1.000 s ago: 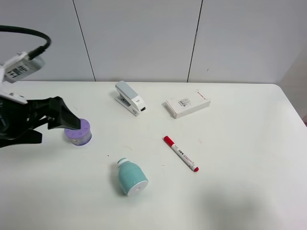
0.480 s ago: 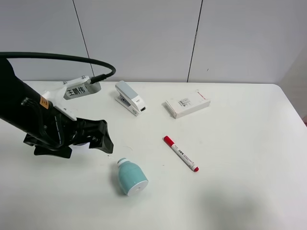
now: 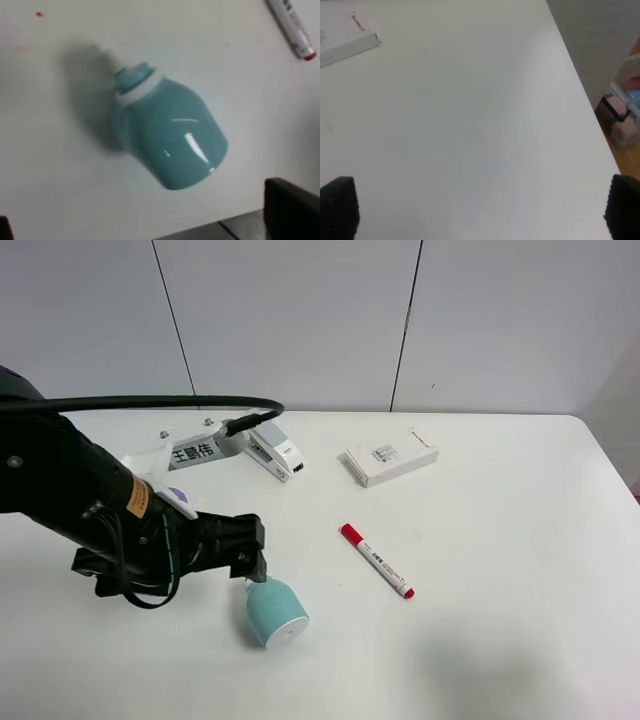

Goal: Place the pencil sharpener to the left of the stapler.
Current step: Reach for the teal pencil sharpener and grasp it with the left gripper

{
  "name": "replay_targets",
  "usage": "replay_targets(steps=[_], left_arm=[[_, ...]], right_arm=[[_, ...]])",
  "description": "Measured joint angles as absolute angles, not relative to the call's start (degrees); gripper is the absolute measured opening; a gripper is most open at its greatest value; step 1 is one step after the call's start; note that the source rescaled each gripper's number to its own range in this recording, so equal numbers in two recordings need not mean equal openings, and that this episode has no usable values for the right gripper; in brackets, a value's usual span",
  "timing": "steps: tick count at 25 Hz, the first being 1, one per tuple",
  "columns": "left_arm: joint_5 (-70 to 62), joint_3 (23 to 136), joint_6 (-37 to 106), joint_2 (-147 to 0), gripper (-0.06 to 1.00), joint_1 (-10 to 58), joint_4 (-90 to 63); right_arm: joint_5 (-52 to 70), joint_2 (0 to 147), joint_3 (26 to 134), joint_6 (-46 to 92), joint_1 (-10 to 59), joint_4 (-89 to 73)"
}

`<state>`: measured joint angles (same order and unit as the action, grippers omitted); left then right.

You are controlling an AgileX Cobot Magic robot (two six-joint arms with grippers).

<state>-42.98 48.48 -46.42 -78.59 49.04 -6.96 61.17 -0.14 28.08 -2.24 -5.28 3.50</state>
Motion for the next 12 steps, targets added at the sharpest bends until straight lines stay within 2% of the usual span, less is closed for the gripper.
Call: replay_targets(steps=[12], left_arm=[[-44.11, 59.52, -47.08, -94.52, 1.0, 51.48, -9.99]], right_arm=[[61.17, -0.14, 28.08, -4.13, -5.28, 4.78]])
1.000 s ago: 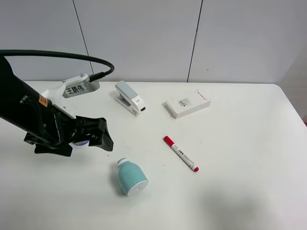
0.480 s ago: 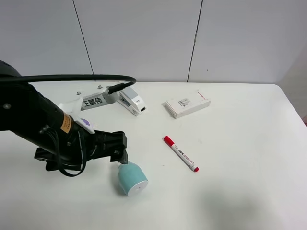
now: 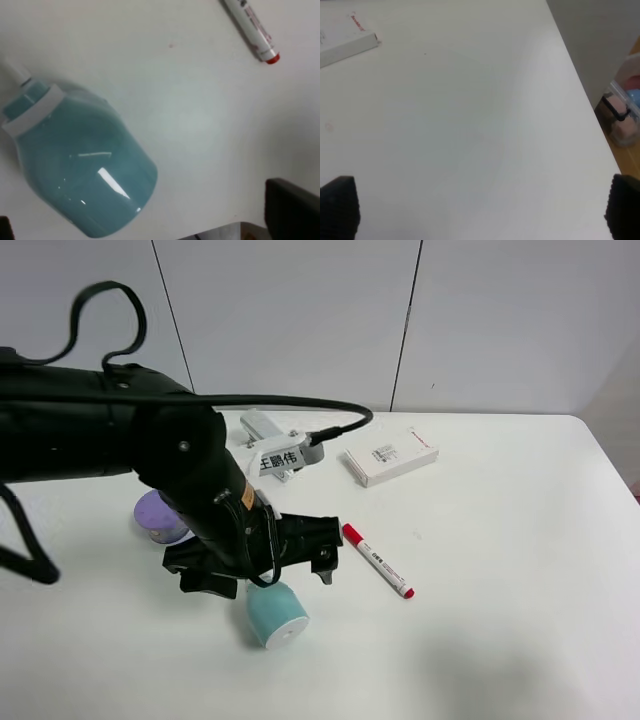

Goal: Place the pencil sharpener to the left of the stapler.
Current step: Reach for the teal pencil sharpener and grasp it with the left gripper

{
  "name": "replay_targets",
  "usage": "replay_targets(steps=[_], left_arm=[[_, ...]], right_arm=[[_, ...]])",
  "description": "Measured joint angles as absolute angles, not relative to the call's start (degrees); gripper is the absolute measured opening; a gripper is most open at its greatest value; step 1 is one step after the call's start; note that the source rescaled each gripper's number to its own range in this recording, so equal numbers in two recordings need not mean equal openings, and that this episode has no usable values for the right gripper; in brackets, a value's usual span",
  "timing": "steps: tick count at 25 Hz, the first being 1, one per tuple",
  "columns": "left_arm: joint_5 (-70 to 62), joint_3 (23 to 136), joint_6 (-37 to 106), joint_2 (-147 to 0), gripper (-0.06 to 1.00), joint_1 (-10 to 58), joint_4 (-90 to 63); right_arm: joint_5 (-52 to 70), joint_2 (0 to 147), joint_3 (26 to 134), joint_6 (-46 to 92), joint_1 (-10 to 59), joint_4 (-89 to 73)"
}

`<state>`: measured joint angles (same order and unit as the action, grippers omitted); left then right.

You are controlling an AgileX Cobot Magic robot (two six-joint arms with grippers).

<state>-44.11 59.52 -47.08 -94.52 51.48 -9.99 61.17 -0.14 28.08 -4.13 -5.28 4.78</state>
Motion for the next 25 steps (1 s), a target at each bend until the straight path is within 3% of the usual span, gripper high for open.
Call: replay_targets(steps=[7, 25], left_arm=[[-48.08, 59.59, -50.77, -96.35, 1.0, 51.48, -7.0], [-42.72, 59.59, -52.43, -102.29, 1.0, 51.19, -5.63]], right_arm=[[61.17, -0.14, 28.08, -6.33, -5.28, 6.49], [61.17, -0.14, 28.08, -6.33, -5.28, 6.56]])
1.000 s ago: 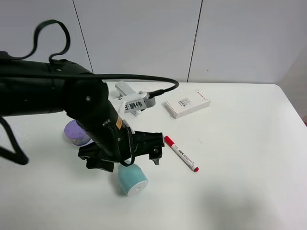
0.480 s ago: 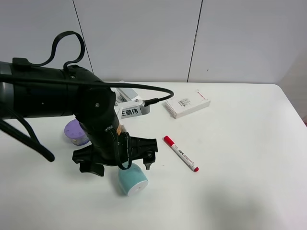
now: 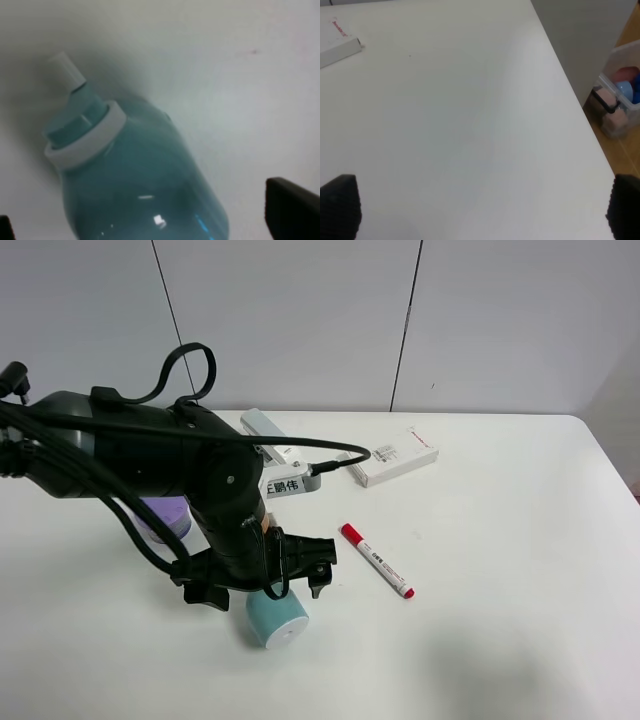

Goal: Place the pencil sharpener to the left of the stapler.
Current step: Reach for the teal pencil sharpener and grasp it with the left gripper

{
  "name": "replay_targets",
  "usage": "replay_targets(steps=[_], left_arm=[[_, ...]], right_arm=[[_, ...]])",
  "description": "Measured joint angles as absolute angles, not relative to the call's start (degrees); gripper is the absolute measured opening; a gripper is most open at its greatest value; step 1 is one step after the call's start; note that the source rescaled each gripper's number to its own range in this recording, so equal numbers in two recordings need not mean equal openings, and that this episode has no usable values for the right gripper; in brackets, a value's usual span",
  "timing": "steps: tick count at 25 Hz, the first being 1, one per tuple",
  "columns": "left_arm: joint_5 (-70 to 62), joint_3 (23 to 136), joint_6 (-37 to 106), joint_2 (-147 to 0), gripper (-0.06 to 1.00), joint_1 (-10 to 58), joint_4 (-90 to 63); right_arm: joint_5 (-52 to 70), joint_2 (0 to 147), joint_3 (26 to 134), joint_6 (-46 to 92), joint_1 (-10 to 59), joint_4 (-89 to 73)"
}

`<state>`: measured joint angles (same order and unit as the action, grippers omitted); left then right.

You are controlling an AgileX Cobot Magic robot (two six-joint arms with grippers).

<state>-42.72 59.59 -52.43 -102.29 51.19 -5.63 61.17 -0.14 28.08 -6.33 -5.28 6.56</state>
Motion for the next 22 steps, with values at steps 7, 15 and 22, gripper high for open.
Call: replay_targets(steps=[7, 15, 22], left_arm=[[-41.69, 59.59, -52.43, -105.13, 1.0, 51.19, -5.37], [-39.96, 59.59, -52.43, -107.86, 1.0, 51.19, -4.98], [-39.75, 59.59, -52.43, -108.55, 1.0, 51.19, -5.21]], right_arm=[[61.17, -0.14, 28.08, -6.33, -5.28, 6.56], [61.17, -0.14, 28.08, -6.33, -5.28, 6.56], [61.17, -0.14, 28.08, -6.33, -5.28, 6.56]])
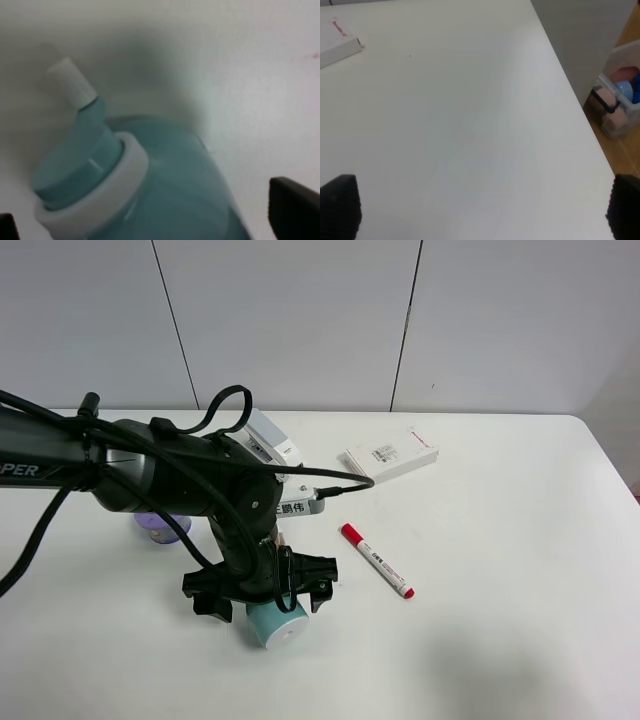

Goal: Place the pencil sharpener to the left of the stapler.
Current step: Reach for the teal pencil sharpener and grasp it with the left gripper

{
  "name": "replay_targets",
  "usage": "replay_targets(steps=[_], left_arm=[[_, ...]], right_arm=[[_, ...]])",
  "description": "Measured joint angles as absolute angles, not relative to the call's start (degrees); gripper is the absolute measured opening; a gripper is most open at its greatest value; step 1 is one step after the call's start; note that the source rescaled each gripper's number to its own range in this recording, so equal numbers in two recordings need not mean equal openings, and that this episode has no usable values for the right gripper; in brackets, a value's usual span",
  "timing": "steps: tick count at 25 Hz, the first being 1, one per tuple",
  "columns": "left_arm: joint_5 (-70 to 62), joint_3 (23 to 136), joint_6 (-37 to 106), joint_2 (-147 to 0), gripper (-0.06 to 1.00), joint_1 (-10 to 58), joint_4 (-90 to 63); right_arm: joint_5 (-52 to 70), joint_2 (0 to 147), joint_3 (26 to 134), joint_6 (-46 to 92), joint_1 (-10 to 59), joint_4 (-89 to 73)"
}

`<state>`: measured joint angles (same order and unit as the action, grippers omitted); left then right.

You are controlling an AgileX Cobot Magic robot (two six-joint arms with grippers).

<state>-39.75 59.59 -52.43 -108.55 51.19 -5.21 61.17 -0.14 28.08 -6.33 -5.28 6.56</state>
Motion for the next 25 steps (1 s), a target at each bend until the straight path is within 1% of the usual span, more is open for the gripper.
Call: replay_targets(steps=[7, 8, 9, 10, 13, 15, 17, 18, 19, 25], left_arm=[[-38.54, 59.59, -52.43, -108.57, 0.99, 51.19, -5.21], [-38.54, 59.59, -52.43, -108.57, 0.95, 51.19, -5.21], [-38.49, 59.59, -52.43, -108.57, 0.88, 51.19, -5.21], [-38.5, 59.59, -52.43, -108.57, 0.79, 51.19, -5.21], [-38.5, 59.59, -52.43, -108.57, 0.49, 51.19, -5.38], [-38.74, 59.59, -52.43, -108.57, 0.35, 51.19, -5.41], [-38.86, 59.59, -52.43, -108.57, 0.18, 51.19, -5.56], [-39.01, 59.59, -52.43, -108.57, 0.12, 51.19, -5.56], [-39.02, 59.59, -52.43, -108.57, 0.09, 51.19, -5.56], [-39.09, 59.59, -52.43, -108.57, 0.07, 51.12, -5.56]], right_arm=[[61.17, -0.14, 28.08, -6.33, -5.28, 6.56], [61.17, -0.14, 28.08, -6.33, -5.28, 6.56], [61.17, -0.14, 28.08, -6.33, -5.28, 6.56], [61.17, -0.14, 28.08, -6.33, -5.28, 6.56], [61.17, -0.14, 28.08, -6.33, -5.28, 6.56], [61.17, -0.14, 28.08, -6.33, -5.28, 6.56], [61.17, -0.14, 28.08, -6.33, -5.28, 6.56], [61.17, -0.14, 28.08, -6.33, -5.28, 6.56], [61.17, -0.14, 28.08, -6.33, -5.28, 6.56], [61.17, -0.14, 28.08, -6.33, -5.28, 6.56]])
